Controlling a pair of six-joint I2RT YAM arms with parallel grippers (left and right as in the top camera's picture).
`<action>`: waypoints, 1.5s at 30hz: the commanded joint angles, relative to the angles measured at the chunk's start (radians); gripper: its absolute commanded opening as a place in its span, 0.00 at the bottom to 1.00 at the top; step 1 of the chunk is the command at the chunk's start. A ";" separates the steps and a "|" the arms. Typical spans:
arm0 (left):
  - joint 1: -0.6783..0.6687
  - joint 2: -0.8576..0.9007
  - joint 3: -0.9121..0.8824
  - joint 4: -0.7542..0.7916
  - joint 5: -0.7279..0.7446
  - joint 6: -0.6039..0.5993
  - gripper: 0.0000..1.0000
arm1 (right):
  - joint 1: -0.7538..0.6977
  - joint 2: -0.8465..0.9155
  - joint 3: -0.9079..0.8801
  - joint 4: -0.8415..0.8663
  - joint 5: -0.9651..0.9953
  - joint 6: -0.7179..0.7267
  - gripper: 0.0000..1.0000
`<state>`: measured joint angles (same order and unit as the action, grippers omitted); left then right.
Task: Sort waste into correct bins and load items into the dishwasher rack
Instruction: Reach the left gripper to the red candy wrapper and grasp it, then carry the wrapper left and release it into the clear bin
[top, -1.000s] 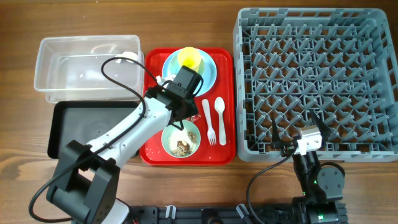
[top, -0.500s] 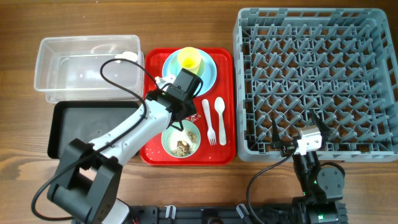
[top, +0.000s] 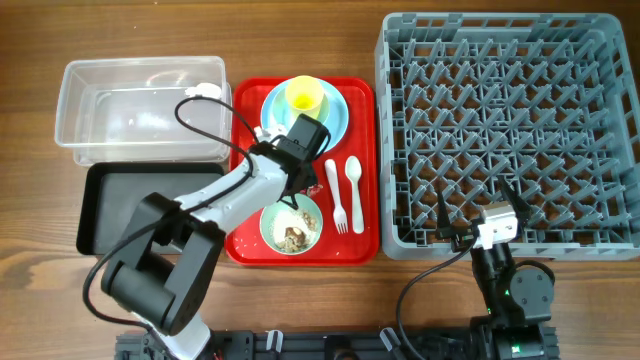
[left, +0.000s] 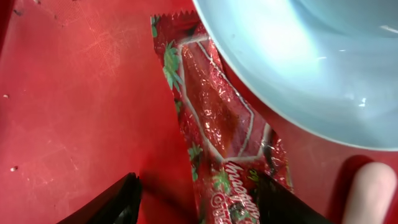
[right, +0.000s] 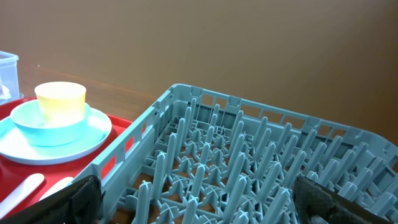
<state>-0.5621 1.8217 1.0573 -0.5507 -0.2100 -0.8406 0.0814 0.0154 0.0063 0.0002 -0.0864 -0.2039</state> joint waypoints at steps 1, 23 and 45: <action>-0.002 0.024 -0.009 0.010 -0.020 -0.005 0.61 | -0.005 -0.006 -0.001 0.005 -0.013 -0.005 1.00; 0.059 -0.098 -0.009 0.003 -0.071 -0.001 0.04 | -0.005 -0.006 -0.001 0.005 -0.012 -0.005 1.00; 0.593 -0.320 -0.009 0.157 -0.072 -0.001 0.05 | -0.005 -0.006 -0.001 0.005 -0.013 -0.005 1.00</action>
<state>-0.0170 1.4265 1.0496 -0.4335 -0.2653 -0.8406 0.0814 0.0154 0.0063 0.0002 -0.0864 -0.2039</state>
